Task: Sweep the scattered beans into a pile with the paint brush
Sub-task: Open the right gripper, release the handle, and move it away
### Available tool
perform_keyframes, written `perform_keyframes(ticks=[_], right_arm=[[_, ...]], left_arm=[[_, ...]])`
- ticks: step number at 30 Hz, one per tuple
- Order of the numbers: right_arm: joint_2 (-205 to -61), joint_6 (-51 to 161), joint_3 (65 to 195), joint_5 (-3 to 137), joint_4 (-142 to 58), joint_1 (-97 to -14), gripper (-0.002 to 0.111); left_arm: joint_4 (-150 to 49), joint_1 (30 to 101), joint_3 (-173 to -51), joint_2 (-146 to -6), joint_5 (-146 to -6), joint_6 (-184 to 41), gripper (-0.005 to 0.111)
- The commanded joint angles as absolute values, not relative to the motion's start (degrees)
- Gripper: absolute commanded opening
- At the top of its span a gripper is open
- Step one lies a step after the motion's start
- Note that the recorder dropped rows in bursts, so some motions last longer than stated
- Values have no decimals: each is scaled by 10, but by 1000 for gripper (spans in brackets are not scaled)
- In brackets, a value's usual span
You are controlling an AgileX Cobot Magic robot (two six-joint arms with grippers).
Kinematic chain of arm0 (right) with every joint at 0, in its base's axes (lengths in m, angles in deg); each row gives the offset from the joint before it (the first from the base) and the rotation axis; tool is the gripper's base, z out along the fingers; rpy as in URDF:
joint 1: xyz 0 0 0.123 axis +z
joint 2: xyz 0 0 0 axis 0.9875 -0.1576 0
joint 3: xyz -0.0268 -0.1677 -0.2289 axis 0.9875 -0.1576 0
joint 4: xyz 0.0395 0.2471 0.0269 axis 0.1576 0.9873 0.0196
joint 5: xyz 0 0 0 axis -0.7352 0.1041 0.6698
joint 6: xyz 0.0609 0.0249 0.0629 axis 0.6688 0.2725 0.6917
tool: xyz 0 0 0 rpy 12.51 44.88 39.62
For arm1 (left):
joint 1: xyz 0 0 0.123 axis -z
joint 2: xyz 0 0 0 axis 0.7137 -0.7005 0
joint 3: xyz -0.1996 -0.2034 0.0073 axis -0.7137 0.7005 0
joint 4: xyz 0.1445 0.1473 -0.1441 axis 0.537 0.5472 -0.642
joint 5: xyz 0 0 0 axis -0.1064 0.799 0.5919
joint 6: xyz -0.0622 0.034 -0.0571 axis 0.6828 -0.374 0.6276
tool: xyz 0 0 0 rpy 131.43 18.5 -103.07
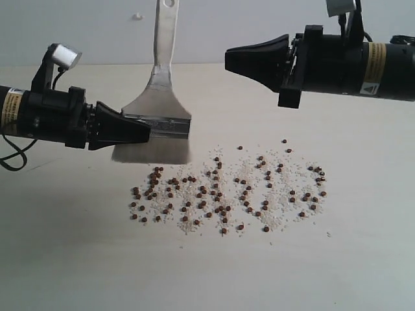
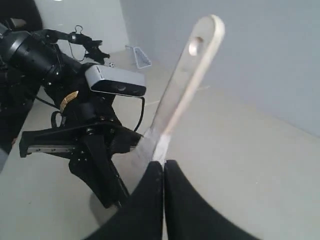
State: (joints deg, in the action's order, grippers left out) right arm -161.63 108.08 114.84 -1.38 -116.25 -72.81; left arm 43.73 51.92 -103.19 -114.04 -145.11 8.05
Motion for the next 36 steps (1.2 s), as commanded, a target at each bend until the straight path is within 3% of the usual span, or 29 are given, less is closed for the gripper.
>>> perform_keyframes(ticks=[1, 7, 10, 16, 18, 19, 36], right_arm=[[-1664, 1168, 1232, -28, -1255, -736, 0], [-1684, 1209, 1264, -28, -1169, -736, 2], [-1686, 1209, 1264, -28, -1102, -736, 18], [-1692, 1249, 1278, -9, -1094, -729, 34], [-1721, 1256, 1318, -28, -1130, -729, 52], [-1734, 1260, 1332, -28, -1135, -729, 54], [-1827, 1279, 1478, -28, -1199, -660, 54]], left_arm=[[441, 513, -1030, -1140, -1460, 68, 0], [462, 483, -1033, -1141, -1460, 57, 0], [475, 483, -1057, -1163, -1460, 61, 0], [494, 485, -1098, -1203, -1460, 76, 0], [494, 485, -1107, -1203, -1460, 77, 0], [494, 485, -1107, -1203, -1460, 76, 0], [494, 485, -1107, -1203, -1460, 69, 0]])
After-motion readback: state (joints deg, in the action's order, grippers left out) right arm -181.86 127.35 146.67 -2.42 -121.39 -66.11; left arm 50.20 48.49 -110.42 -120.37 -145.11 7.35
